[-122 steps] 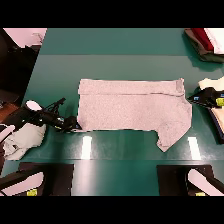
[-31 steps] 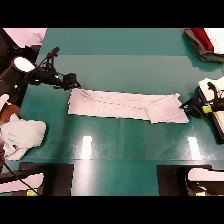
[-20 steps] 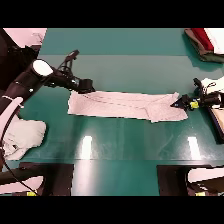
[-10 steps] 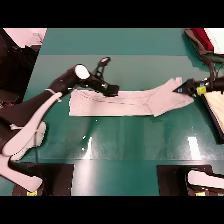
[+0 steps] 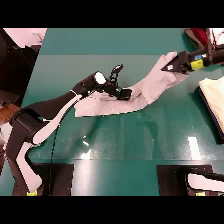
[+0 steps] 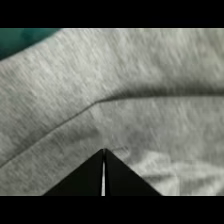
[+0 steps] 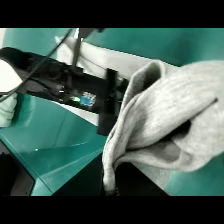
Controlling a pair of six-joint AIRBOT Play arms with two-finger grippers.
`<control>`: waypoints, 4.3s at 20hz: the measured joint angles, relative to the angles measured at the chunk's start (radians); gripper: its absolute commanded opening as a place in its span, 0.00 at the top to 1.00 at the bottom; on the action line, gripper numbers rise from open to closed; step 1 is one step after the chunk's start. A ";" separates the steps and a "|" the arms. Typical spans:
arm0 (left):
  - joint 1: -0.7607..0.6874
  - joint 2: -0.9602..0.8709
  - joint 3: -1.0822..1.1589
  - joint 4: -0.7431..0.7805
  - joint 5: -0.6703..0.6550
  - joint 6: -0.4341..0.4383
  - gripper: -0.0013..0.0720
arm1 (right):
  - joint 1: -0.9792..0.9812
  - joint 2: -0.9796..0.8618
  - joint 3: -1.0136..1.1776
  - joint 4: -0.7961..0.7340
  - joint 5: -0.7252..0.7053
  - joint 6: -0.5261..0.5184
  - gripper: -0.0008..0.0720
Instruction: Fold the shirts.
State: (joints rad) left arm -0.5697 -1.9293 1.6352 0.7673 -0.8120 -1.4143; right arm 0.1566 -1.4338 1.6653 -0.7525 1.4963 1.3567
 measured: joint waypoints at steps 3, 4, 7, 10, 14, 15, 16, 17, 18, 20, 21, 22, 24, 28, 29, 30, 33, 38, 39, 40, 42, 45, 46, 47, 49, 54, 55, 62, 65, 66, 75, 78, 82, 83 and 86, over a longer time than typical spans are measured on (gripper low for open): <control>0.005 -0.006 0.005 -0.005 0.005 0.000 0.95 | 0.073 -0.066 0.106 -0.002 0.021 0.019 0.97; 0.013 -0.005 0.008 -0.007 -0.010 0.000 0.95 | 0.093 -0.087 0.135 -0.003 0.026 0.021 0.97; 0.061 0.018 0.013 0.014 -0.058 0.002 0.95 | 0.144 -0.140 0.209 -0.008 0.034 0.026 0.97; 0.135 0.086 0.015 0.077 -0.109 0.005 0.95 | 0.194 -0.182 0.249 -0.009 0.034 0.029 0.97; 0.266 0.232 0.016 0.198 -0.186 0.006 0.95 | 0.293 -0.241 0.268 -0.009 -0.028 0.020 0.97; 0.304 0.275 0.016 0.230 -0.207 0.006 0.95 | 0.325 -0.259 0.270 -0.009 -0.053 0.008 0.97; 0.338 0.317 0.016 0.258 -0.226 0.006 0.95 | 0.364 -0.282 0.271 -0.008 -0.089 -0.010 0.96; 0.371 0.356 0.016 0.282 -0.241 0.007 0.95 | 0.403 -0.305 0.272 -0.008 -0.122 -0.029 0.86; 0.403 0.397 0.016 0.303 -0.261 0.008 0.95 | 0.447 -0.333 0.273 -0.006 -0.168 -0.053 0.57; 0.460 0.469 0.016 0.332 -0.288 0.009 0.95 | 0.534 -0.384 0.274 0.007 -0.267 -0.114 0.31; 0.485 0.498 0.016 0.348 -0.299 0.009 0.95 | 0.574 -0.406 0.277 0.012 -0.319 -0.139 0.29; 0.509 0.526 0.016 0.357 -0.312 0.009 0.95 | 0.611 -0.426 0.286 0.014 -0.367 -0.160 0.29; 0.542 0.566 0.016 0.368 -0.342 0.009 0.95 | 0.653 -0.449 0.322 0.011 -0.409 -0.187 0.29; 0.573 0.600 0.016 0.383 -0.412 0.010 0.95 | 0.634 -0.411 0.328 -0.113 -0.325 -0.200 0.29; 0.576 0.605 0.016 0.384 -0.425 0.010 0.95 | 0.605 -0.383 0.292 -0.159 -0.294 -0.188 0.29; 0.578 0.608 0.016 0.384 -0.434 0.010 0.95 | 0.572 -0.356 0.247 -0.196 -0.260 -0.172 0.29; 0.582 0.612 0.016 0.385 -0.451 0.011 0.95 | 0.436 -0.259 0.057 -0.262 -0.207 -0.121 0.29; 0.584 0.613 0.016 0.380 -0.459 0.012 0.95 | 0.194 -0.163 -0.270 -0.240 -0.238 -0.036 0.01; 0.584 0.613 0.016 0.380 -0.459 0.012 0.95 | 0.156 -0.161 -0.316 -0.201 -0.253 -0.031 0.01; 0.584 0.613 0.016 0.378 -0.459 0.012 0.95 | 0.129 -0.167 -0.350 -0.162 -0.262 -0.031 0.01; 0.584 0.612 0.016 0.378 -0.460 0.013 0.95 | 0.097 -0.194 -0.394 -0.074 -0.277 -0.034 0.01; 0.584 0.611 0.016 0.377 -0.460 0.017 0.95 | 0.094 -0.250 -0.425 0.051 -0.309 -0.055 0.01; 0.584 0.611 0.016 0.377 -0.460 0.017 0.95 | 0.105 -0.267 -0.430 0.089 -0.326 -0.061 0.01; 0.584 0.611 0.016 0.377 -0.460 0.018 0.95 | 0.119 -0.284 -0.430 0.128 -0.333 -0.068 0.05; 0.584 0.611 0.016 0.377 -0.461 0.019 0.95 | 0.157 -0.322 -0.410 0.182 -0.355 -0.076 0.04; 0.584 0.611 0.016 0.377 -0.465 0.020 0.95 | 0.266 -0.422 -0.272 0.217 -0.380 -0.084 0.09; 0.584 0.611 0.016 0.377 -0.466 0.020 0.95 | 0.284 -0.439 -0.241 0.216 -0.381 -0.085 0.30; 0.571 0.611 0.016 0.340 -0.482 0.019 0.95 | 0.308 -0.473 -0.113 0.222 -0.321 -0.129 0.97; 0.515 0.611 0.016 0.320 -0.482 0.020 0.95 | 0.241 -0.402 -0.106 0.217 -0.299 -0.143 0.97; 0.488 0.611 0.016 0.317 -0.481 0.020 0.95 | 0.203 -0.364 -0.112 0.209 -0.301 -0.139 0.97; 0.240 0.611 0.016 0.305 -0.308 0.019 0.95 | -0.325 -0.023 -0.203 0.019 -0.417 -0.076 0.97; 0.184 0.610 0.016 0.305 -0.222 0.019 0.95 | -0.481 0.007 -0.188 -0.002 -0.442 -0.068 0.97; 0.153 0.610 0.016 0.304 -0.181 0.014 0.95 | -0.620 -0.016 -0.119 -0.014 -0.462 -0.066 0.97; 0.149 0.610 0.016 0.304 -0.177 0.013 0.95 | -0.641 -0.030 -0.092 -0.015 -0.461 -0.066 0.97; 0.144 0.610 0.016 0.304 -0.174 0.009 0.95 | -0.685 -0.056 -0.008 -0.016 -0.433 -0.066 0.97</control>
State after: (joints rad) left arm -0.4259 -1.3190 1.6508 1.0714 -0.9863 -1.4052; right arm -0.5282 -1.4902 1.6569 -0.7689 1.0637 1.2911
